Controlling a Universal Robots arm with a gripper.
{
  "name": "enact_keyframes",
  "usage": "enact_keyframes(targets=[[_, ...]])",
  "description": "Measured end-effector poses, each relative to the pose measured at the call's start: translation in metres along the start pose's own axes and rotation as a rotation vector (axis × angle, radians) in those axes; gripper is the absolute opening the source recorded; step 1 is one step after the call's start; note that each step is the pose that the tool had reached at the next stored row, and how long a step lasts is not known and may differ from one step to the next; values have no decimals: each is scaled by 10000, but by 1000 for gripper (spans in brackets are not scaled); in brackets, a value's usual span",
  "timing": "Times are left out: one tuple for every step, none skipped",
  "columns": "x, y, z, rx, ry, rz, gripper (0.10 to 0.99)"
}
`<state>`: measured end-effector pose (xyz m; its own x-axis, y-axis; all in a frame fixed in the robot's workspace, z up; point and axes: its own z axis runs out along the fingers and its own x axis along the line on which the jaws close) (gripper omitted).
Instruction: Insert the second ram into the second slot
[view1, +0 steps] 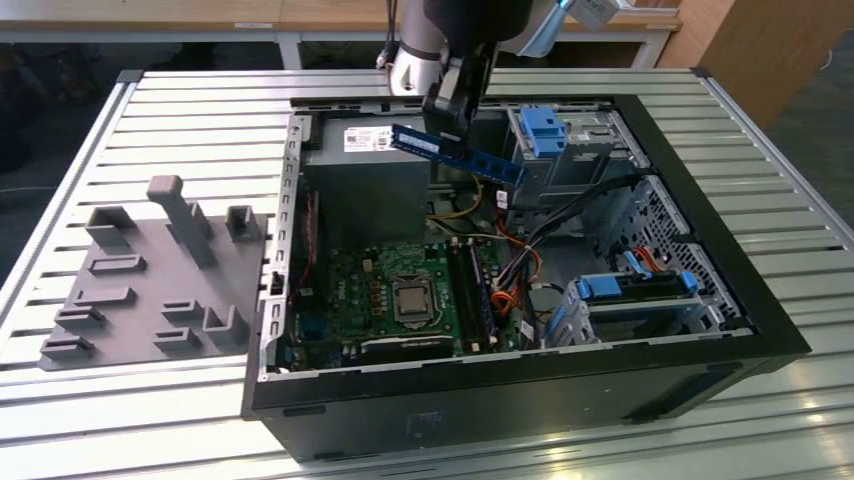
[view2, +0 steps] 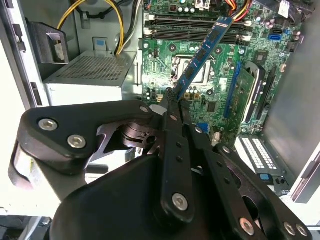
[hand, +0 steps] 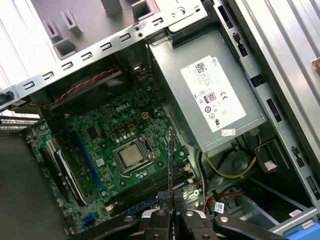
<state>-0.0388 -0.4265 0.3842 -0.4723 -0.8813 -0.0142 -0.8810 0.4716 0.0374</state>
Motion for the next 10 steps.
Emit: enact_keyframes(targets=[[0,0,0,0,-2,38,133],[0,0,0,1,-3,77,133],[0,0,0,1,-4,115,133],[0,0,0,2,-5,151,133],[0,0,0,2,-7,188,133],[0,0,0,3,-8,225,133],[0,0,0,3,-10,260,133],[0,0,0,4,-12,305,133],[0,0,1,5,-13,345,133],[0,0,1,5,-15,383,133]])
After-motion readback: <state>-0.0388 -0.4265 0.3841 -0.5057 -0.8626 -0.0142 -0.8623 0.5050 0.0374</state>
